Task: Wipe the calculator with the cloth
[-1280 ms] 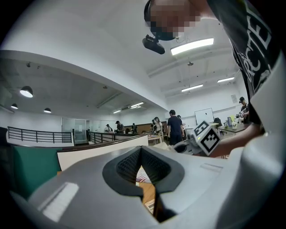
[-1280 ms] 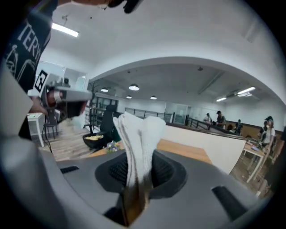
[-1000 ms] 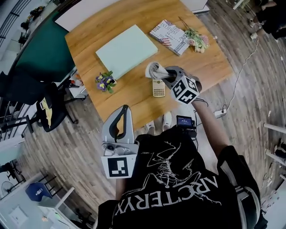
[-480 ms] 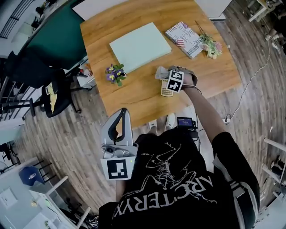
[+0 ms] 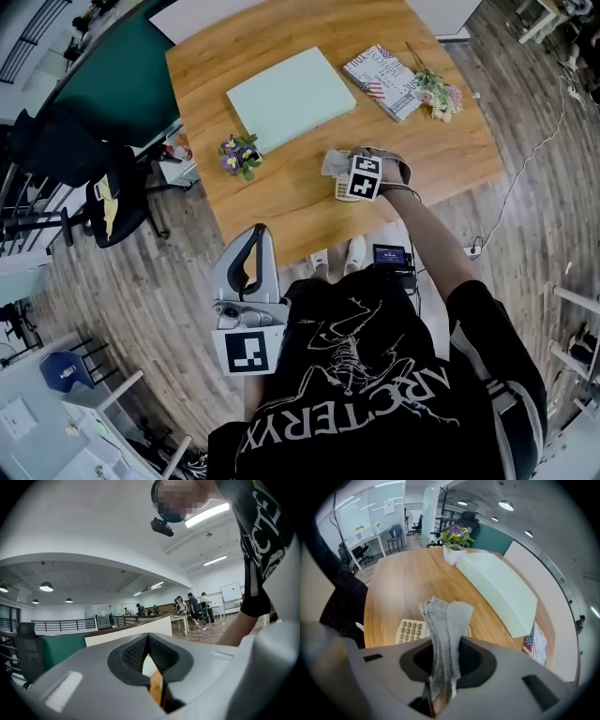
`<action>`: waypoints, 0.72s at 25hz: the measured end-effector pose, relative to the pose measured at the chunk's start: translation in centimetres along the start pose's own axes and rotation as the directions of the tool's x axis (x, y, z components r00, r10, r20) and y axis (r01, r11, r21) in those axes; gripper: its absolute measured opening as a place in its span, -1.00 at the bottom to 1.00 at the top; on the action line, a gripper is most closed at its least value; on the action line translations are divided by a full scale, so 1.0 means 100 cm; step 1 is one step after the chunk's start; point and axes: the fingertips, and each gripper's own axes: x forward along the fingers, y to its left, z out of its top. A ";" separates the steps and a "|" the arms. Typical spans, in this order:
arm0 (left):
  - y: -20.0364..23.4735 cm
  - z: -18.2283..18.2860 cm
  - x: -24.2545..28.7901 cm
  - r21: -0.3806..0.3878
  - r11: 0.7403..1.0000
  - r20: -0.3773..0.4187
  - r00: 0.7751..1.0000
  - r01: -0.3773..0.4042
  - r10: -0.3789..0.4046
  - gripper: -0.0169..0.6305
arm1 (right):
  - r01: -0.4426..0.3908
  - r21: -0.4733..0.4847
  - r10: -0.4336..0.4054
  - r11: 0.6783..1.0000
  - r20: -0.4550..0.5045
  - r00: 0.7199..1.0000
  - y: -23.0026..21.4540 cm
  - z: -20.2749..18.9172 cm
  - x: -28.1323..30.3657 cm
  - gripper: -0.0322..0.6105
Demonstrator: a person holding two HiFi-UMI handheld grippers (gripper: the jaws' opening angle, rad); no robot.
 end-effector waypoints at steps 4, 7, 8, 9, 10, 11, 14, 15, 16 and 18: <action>-0.003 0.002 0.002 -0.004 1.000 0.010 1.000 0.017 -0.017 -0.92 | -0.030 0.000 0.030 1.000 0.022 0.999 0.029 0.006 -0.007 -0.61; -0.005 0.004 0.005 -0.006 0.999 0.023 0.999 0.032 -0.032 -0.92 | -0.056 -0.002 0.056 0.998 0.035 0.998 0.054 0.010 -0.011 -0.61; -0.006 0.004 0.006 -0.007 0.999 0.028 0.999 0.037 -0.037 -0.92 | -0.063 -0.003 0.063 0.998 0.040 0.997 0.062 0.012 -0.012 -0.61; -0.008 0.005 0.008 -0.008 0.999 0.032 0.999 0.043 -0.042 -0.92 | -0.069 -0.003 0.069 0.998 0.044 0.997 0.070 0.012 -0.013 -0.61; -0.009 0.006 0.009 -0.010 0.999 0.037 0.998 0.049 -0.048 -0.92 | -0.075 -0.001 0.075 0.997 0.048 0.996 0.077 0.013 -0.014 -0.61; -0.011 0.007 0.011 -0.012 0.998 0.042 0.998 0.054 -0.054 -0.92 | -0.081 0.003 0.080 0.997 0.053 0.995 0.083 0.014 -0.016 -0.61; -0.014 0.009 0.014 -0.016 0.998 0.048 0.997 0.067 -0.066 -0.92 | -0.099 0.010 0.098 0.995 0.063 0.993 0.100 0.016 -0.018 -0.61; -0.015 0.009 0.014 -0.017 0.997 0.047 0.997 0.069 -0.069 -0.92 | -0.107 0.010 0.107 0.994 0.064 0.992 0.106 0.017 -0.019 -0.61; -0.015 0.010 0.014 -0.016 0.997 0.047 0.996 0.071 -0.070 -0.92 | -0.118 0.008 0.117 0.993 0.064 0.991 0.113 0.017 -0.019 -0.61; -0.015 0.011 0.013 -0.014 0.997 0.050 0.996 0.071 -0.070 -0.92 | -0.144 0.002 0.144 0.990 0.061 0.988 0.125 0.018 -0.017 -0.61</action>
